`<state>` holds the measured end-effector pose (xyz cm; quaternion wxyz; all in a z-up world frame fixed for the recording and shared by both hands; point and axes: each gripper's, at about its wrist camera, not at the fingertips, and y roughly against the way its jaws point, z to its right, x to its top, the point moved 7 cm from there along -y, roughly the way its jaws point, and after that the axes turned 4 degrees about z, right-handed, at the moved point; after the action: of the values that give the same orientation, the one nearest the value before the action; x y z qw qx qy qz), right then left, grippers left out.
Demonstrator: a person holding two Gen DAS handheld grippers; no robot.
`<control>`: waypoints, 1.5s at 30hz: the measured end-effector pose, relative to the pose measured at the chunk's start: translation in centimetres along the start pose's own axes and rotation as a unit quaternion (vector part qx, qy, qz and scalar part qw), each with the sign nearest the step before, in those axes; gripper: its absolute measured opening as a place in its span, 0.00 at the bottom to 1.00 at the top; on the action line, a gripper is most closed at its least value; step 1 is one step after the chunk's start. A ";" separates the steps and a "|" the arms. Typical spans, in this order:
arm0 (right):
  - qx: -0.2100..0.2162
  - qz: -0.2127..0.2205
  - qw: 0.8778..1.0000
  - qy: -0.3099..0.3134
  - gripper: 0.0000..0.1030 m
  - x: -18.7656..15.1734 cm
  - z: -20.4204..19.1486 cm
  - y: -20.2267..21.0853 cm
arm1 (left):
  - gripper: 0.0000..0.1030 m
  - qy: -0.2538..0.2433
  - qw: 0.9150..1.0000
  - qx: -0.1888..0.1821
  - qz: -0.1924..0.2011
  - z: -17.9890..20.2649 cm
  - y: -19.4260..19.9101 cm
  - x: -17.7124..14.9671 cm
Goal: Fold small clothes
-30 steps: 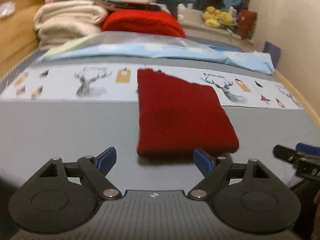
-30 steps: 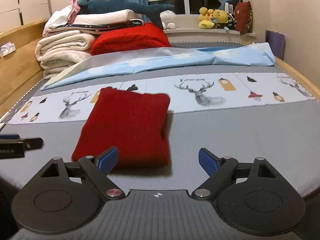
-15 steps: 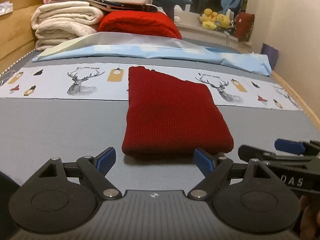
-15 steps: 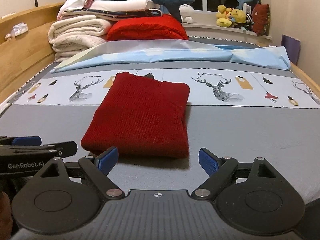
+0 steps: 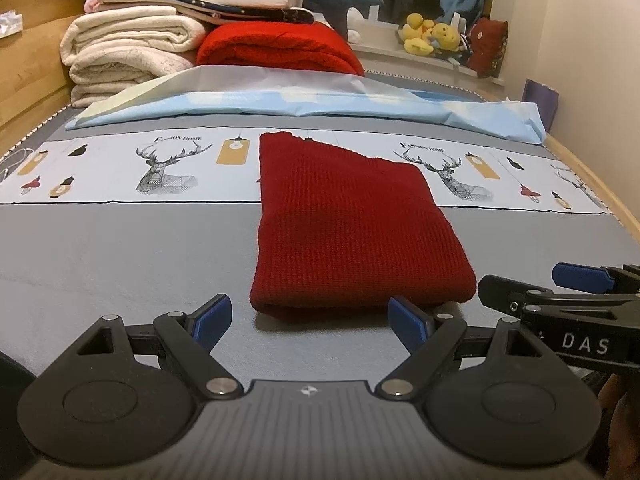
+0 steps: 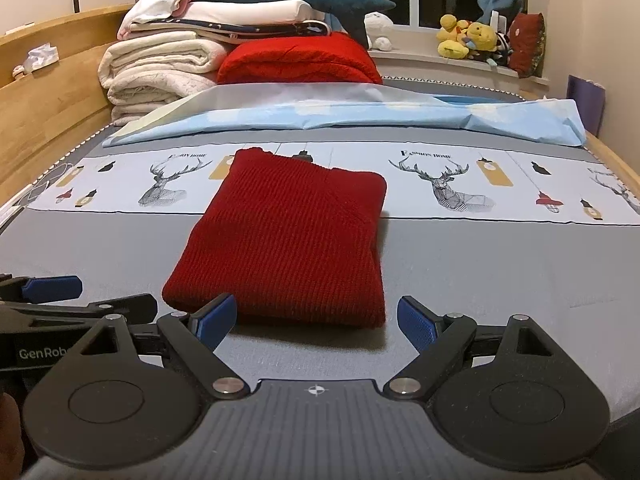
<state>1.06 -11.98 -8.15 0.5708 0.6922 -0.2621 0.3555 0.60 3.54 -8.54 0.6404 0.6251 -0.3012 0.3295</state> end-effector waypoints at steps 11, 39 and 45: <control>-0.004 0.003 1.000 0.002 0.86 -0.1 -0.3 0.1 | 0.86 0.001 1.000 -0.002 -0.001 -0.3 -0.1 0.0; -0.006 0.002 1.000 0.005 0.86 -0.1 -0.5 0.0 | 0.86 0.002 1.000 0.000 -0.006 -0.4 -0.5 -0.5; -0.006 0.001 1.000 0.006 0.86 -0.2 -0.3 0.0 | 0.86 0.002 1.000 0.000 -0.007 -0.4 -0.5 -0.5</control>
<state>0.87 -11.64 -8.33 0.5761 0.6862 -0.2616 0.3588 0.69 3.90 -9.30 0.6434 0.6266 -0.2954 0.3258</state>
